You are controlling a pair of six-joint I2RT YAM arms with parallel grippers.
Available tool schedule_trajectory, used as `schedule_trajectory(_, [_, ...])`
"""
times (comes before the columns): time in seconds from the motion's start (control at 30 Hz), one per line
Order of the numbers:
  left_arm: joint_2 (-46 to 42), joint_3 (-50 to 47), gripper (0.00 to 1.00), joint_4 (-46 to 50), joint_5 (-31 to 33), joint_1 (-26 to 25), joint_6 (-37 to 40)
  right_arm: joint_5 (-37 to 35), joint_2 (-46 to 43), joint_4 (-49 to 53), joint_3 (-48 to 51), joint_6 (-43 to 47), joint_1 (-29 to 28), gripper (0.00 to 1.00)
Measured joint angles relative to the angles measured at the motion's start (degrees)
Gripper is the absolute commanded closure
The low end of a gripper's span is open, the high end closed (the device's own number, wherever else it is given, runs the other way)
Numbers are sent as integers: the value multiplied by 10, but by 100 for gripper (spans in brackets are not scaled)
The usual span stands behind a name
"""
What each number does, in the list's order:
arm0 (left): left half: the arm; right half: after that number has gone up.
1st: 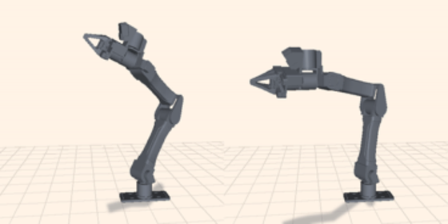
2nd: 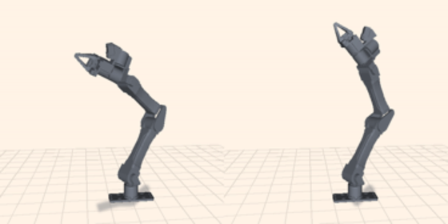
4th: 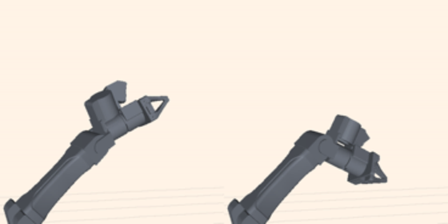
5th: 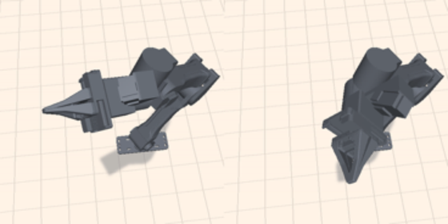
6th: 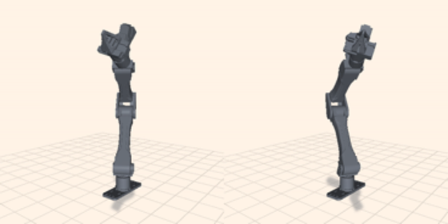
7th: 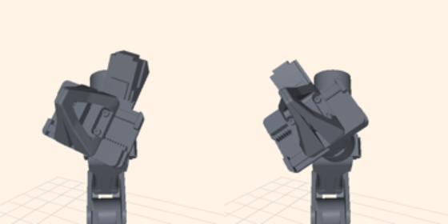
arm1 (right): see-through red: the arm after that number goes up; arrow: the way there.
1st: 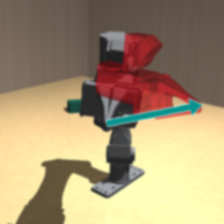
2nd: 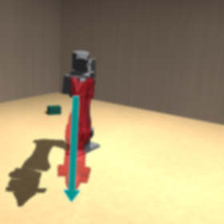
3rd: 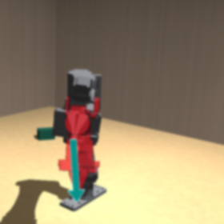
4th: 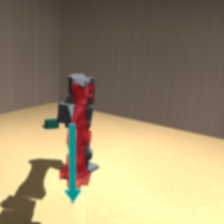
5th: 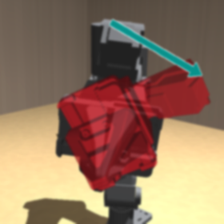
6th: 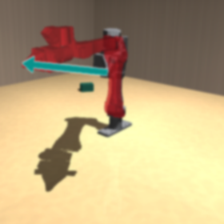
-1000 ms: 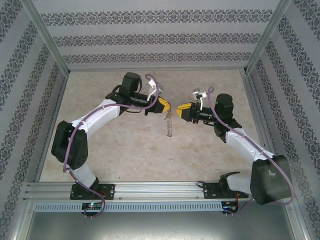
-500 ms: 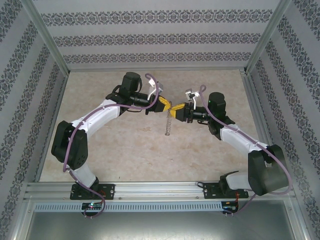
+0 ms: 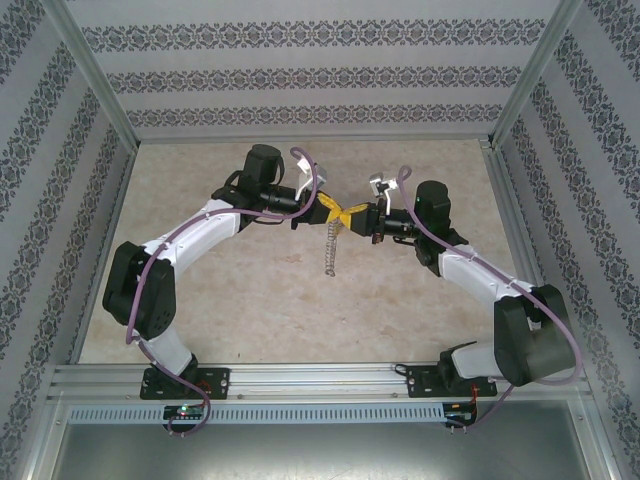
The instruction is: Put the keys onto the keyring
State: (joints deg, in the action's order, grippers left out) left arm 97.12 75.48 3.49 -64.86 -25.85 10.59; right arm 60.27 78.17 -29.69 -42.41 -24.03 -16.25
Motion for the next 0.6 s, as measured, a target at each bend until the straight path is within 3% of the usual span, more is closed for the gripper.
schedule_trajectory(0.17, [0, -3, 98, 0, 9, 0, -5, -3, 0, 57, -19, 27, 0, 100])
schedule_trajectory(0.33, [-11, -4, 79, 0, 35, 2, -2, -35, 0, 268, -114, 141, -6, 100])
schedule_trajectory(0.6, [-33, 0, 76, 24, 38, 21, 19, -159, 15, 565, -292, 311, -32, 100])
